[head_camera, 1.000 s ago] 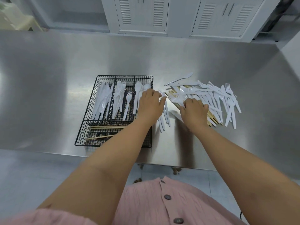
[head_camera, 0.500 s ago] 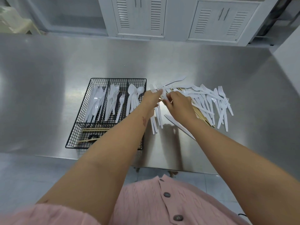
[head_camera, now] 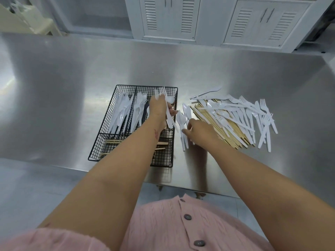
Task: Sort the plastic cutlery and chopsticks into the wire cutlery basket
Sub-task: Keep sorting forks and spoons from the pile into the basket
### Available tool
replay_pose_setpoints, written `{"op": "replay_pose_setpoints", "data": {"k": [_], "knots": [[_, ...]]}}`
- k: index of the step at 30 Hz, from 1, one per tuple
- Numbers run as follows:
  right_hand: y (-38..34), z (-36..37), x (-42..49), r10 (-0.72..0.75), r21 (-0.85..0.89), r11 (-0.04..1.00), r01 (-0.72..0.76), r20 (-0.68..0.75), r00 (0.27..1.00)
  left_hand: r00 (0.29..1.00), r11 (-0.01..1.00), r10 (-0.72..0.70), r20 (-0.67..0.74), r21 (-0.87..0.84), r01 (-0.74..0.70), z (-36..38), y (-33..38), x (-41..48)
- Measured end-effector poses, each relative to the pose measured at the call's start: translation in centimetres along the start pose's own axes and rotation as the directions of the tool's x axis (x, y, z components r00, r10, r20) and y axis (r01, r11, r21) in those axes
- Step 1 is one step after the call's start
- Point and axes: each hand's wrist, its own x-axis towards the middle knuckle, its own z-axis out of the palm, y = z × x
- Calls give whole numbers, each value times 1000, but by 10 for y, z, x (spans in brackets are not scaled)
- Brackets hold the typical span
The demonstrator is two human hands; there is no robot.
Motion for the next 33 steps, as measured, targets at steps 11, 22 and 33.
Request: {"op": "replay_pose_setpoints", "data": {"k": [11,22,33], "knots": [[-16,7,2,151,-21,988,-152,-61,987,996,997,-62,68,53,58,-6,-2,10],[-9,-27,-11,24,255,965,56,-300,954,972,973,-37,230,231,-18,27,-19,8],[60,-20,-23,354,-20,927,-374,-282,892,978,983,-125,170,152,99,52,-33,2]]}}
